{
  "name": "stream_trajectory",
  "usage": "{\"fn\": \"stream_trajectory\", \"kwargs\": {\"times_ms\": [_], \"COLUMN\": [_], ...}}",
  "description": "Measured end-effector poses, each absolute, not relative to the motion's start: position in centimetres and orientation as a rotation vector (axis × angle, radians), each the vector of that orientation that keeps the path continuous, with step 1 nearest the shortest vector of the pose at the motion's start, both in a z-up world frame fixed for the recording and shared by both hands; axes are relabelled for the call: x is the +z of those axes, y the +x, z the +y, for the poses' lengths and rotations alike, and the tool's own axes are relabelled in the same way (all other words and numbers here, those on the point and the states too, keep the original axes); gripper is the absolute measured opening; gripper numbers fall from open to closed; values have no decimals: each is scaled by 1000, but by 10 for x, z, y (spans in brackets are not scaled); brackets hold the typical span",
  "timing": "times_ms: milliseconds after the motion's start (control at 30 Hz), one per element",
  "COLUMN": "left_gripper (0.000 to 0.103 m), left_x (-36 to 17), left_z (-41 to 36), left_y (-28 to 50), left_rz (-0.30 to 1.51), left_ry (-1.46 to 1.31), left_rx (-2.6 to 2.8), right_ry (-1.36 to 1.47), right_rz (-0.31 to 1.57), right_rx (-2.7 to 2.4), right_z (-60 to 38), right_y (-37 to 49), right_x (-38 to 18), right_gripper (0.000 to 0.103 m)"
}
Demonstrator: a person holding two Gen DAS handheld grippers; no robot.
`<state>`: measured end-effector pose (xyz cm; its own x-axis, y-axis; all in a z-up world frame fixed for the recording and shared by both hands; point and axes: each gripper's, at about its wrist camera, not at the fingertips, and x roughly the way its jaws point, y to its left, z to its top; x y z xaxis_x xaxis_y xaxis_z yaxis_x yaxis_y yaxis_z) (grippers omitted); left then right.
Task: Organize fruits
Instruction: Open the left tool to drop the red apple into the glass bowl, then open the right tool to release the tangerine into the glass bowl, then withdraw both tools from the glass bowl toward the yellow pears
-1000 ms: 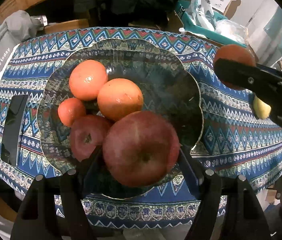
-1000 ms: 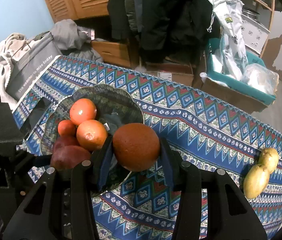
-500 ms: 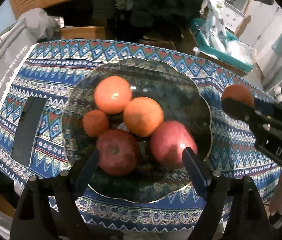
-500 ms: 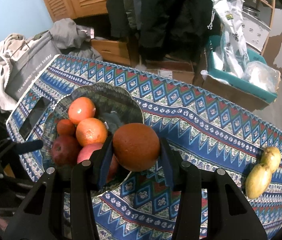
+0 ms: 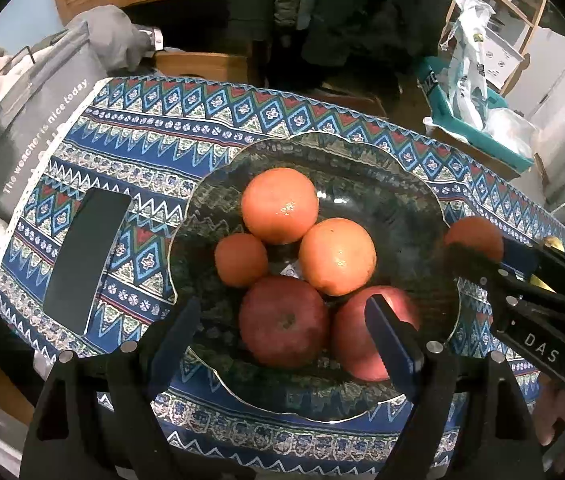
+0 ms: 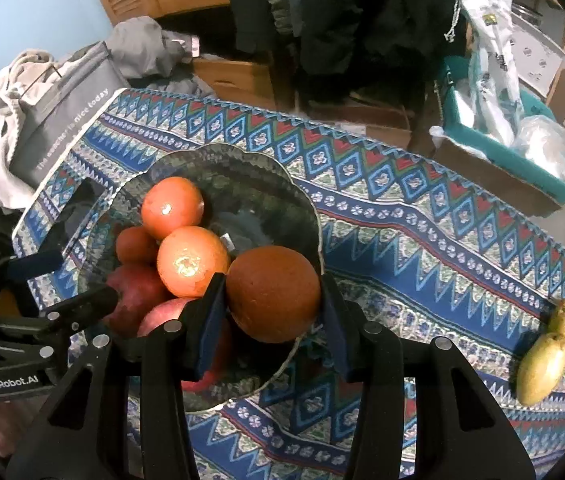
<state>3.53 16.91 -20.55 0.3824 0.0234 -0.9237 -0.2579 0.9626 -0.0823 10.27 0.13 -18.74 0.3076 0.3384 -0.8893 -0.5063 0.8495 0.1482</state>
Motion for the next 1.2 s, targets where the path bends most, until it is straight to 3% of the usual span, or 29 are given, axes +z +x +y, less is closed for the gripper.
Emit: {"fn": "stream_trajectory", "kwargs": {"times_ms": [200,800,1200], "left_gripper": [86,86,86], "left_x": [-204,-175,-147], "left_z": [169,146,109], "left_y": [36,35,34], "left_rz": [1162,1087,1032], "left_ry": [-217,-181,-122], "left_rx": [188,158,98], "right_ry": [-178,-183,-209], "right_rz": [1117,1013,939], "right_rx": [582,480,349], "right_z": [6,-32,-77], "right_y": [100,91,79], "right_x": [-183,-136,-101], "right_gripper": [58,58,68]}}
